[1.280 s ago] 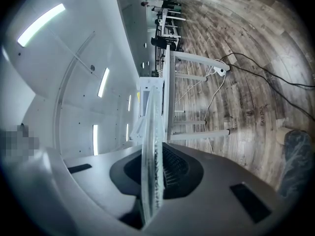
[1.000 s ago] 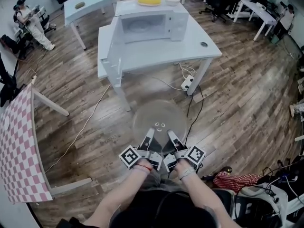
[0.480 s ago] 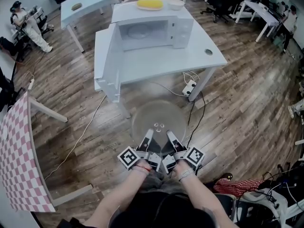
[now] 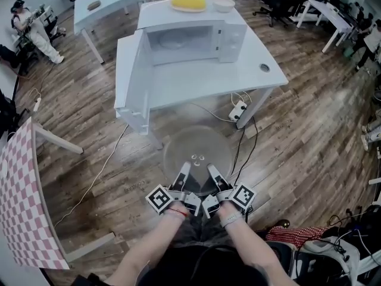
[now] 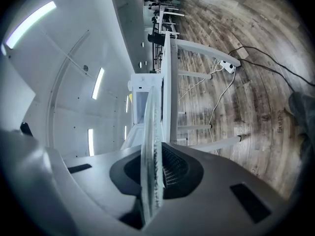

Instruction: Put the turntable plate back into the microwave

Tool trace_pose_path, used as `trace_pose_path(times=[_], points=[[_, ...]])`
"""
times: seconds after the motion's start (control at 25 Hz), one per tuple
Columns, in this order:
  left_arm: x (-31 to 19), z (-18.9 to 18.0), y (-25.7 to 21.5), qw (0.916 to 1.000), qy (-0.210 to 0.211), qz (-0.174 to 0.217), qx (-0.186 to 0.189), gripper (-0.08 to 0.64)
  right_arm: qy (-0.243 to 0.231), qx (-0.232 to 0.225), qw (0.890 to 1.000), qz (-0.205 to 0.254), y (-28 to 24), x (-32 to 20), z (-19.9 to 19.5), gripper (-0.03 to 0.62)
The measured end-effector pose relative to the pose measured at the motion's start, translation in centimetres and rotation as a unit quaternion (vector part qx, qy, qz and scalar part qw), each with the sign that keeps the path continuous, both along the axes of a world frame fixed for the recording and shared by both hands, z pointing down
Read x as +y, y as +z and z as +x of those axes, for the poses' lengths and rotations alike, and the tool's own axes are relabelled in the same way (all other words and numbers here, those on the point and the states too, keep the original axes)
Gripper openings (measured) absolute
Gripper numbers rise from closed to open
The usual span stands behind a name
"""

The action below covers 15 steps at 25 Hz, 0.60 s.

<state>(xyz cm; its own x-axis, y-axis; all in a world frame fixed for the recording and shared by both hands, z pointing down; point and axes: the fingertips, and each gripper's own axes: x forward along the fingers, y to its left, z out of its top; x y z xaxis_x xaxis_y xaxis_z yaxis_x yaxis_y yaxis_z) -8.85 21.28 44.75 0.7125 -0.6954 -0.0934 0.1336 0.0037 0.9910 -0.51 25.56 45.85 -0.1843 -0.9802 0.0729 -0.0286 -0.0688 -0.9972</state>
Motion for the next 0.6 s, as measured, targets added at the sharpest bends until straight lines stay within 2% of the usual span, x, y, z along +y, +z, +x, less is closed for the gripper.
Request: trace_pose_path(times=[0.28, 0.6], points=[[-2.2, 1.0, 0.0, 0.9999, -0.013, 0.01, -0.005, 0.084, -0.014, -0.004, 1.0, 0.005, -0.1, -2.4, 1.2, 0.04], [-5.7, 2.4, -0.1, 0.999, -0.043, 0.004, -0.006, 0.084, -0.042, -0.008, 0.999, 0.001, 0.1, -6.4, 2.7, 0.04]])
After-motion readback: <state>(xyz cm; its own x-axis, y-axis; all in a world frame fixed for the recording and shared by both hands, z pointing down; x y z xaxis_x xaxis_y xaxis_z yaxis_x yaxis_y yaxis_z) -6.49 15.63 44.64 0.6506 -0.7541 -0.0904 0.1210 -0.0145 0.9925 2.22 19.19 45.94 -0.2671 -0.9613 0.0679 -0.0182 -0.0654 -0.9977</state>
